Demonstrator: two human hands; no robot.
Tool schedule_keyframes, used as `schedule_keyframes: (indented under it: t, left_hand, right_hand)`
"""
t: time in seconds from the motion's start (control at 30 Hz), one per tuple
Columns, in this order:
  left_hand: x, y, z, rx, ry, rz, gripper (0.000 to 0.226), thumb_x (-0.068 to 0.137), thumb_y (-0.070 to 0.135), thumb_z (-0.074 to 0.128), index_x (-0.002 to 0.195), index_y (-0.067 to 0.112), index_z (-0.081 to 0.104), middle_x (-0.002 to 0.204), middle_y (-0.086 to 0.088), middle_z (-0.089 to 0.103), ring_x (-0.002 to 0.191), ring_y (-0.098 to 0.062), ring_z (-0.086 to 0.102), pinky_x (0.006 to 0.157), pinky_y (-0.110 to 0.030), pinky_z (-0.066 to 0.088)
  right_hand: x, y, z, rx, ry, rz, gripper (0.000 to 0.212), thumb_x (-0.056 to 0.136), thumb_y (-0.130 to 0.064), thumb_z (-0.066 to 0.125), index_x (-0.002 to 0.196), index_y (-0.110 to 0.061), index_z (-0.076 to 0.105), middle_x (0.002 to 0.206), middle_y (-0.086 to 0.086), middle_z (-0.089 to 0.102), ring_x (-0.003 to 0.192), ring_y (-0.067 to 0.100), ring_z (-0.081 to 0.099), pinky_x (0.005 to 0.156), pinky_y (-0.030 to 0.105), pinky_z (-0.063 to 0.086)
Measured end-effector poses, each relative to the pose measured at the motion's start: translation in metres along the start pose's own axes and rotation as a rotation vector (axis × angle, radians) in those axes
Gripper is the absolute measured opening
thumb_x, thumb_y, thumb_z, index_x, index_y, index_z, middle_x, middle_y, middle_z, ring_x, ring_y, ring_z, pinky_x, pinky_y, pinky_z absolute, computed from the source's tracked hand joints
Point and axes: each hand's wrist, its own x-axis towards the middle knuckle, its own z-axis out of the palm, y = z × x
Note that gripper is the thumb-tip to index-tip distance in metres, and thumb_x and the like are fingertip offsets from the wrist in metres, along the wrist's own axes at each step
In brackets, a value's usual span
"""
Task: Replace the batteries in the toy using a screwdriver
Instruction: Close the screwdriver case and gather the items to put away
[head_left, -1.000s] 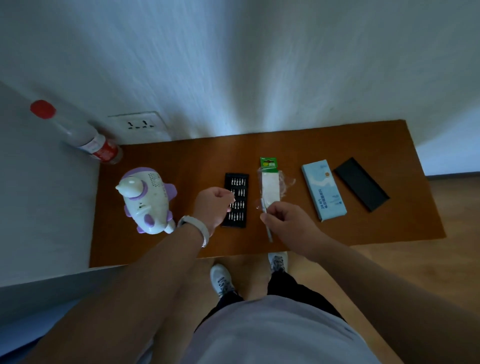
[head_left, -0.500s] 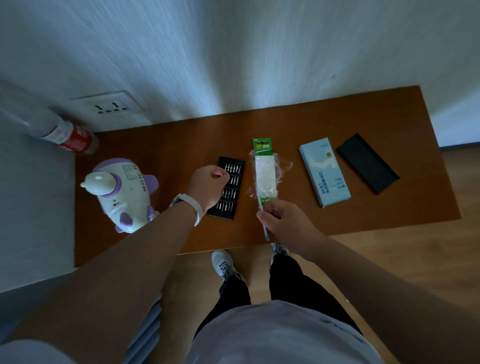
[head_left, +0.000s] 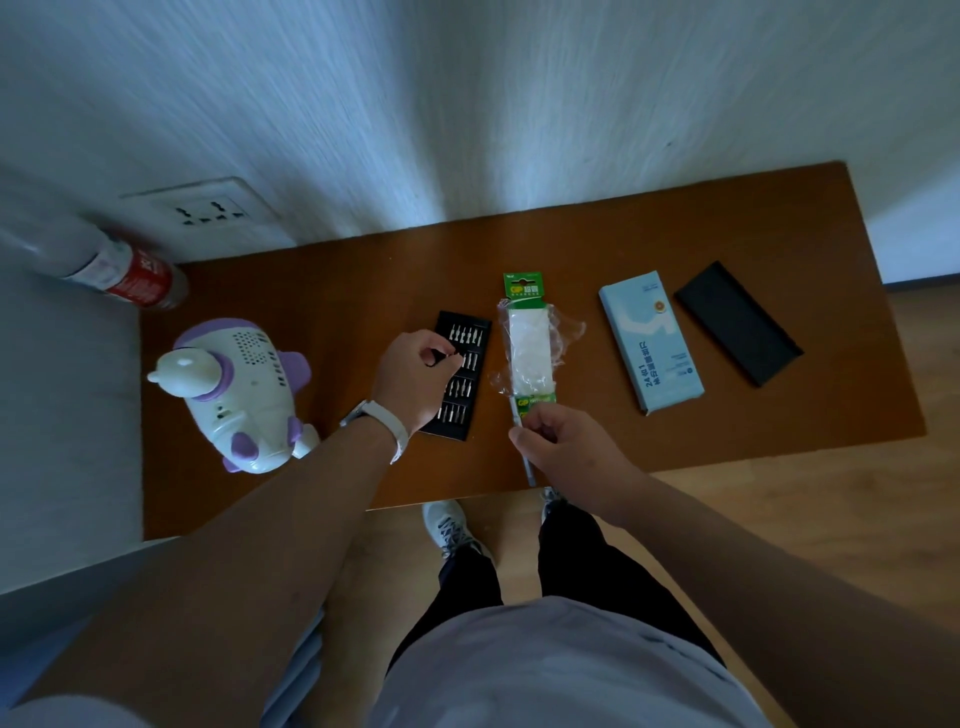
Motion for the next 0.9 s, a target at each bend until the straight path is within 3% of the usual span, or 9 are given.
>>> schedule_keyframes:
  t: [0.33,0.47,0.6,0.73,0.9]
  left_hand:
    - [0.012,0.012,-0.003,-0.024,-0.016,-0.197,0.032,0.088,0.024,0.075,0.106,0.021,0.049,0.092,0.001,0.056,0.074,-0.014,0.056,0.058,-0.027,0.046]
    - [0.009,0.010,-0.007,0.026,-0.040,-0.178,0.040,0.089,0.029,0.074,0.120,0.020,0.051,0.107,0.000,0.058,0.089,-0.019,0.059,0.066,-0.028,0.046]
    - [-0.004,0.005,-0.001,0.161,-0.012,-0.141,0.064,0.086,0.053,0.069,0.135,0.017,0.049,0.127,-0.005,0.057,0.109,-0.024,0.058,0.086,-0.040,0.054]
    - [-0.019,0.007,0.009,0.363,0.051,-0.168,0.079,0.070,0.066,0.076,0.125,0.017,0.048,0.122,-0.004,0.054,0.113,-0.026,0.055,0.086,-0.043,0.053]
    - [-0.019,0.009,0.011,0.282,0.044,-0.228,0.072,0.068,0.062,0.081,0.118,0.018,0.052,0.116,-0.004,0.058,0.105,-0.026,0.059,0.084,-0.045,0.055]
  right_hand:
    - [0.006,-0.008,0.000,-0.020,-0.002,0.005,0.031,0.096,-0.029,0.059,0.066,-0.023,0.052,0.055,-0.011,0.041,0.049,0.003,0.036,0.057,0.027,0.034]
    - [0.007,-0.014,0.001,-0.025,-0.004,-0.003,0.032,0.097,-0.029,0.058,0.067,-0.021,0.051,0.055,-0.011,0.039,0.049,0.004,0.035,0.056,0.027,0.033]
    - [0.007,-0.017,0.000,-0.012,0.013,0.007,0.032,0.096,-0.029,0.058,0.067,-0.021,0.050,0.054,-0.011,0.040,0.050,0.005,0.035,0.057,0.028,0.034]
    - [0.005,-0.020,-0.002,-0.012,0.025,0.005,0.032,0.097,-0.028,0.058,0.067,-0.020,0.050,0.055,-0.009,0.041,0.051,0.006,0.036,0.057,0.028,0.033]
    - [0.003,-0.021,-0.007,-0.006,0.026,0.009,0.032,0.097,-0.027,0.058,0.067,-0.020,0.050,0.048,-0.013,0.041,0.046,0.002,0.034,0.053,0.025,0.031]
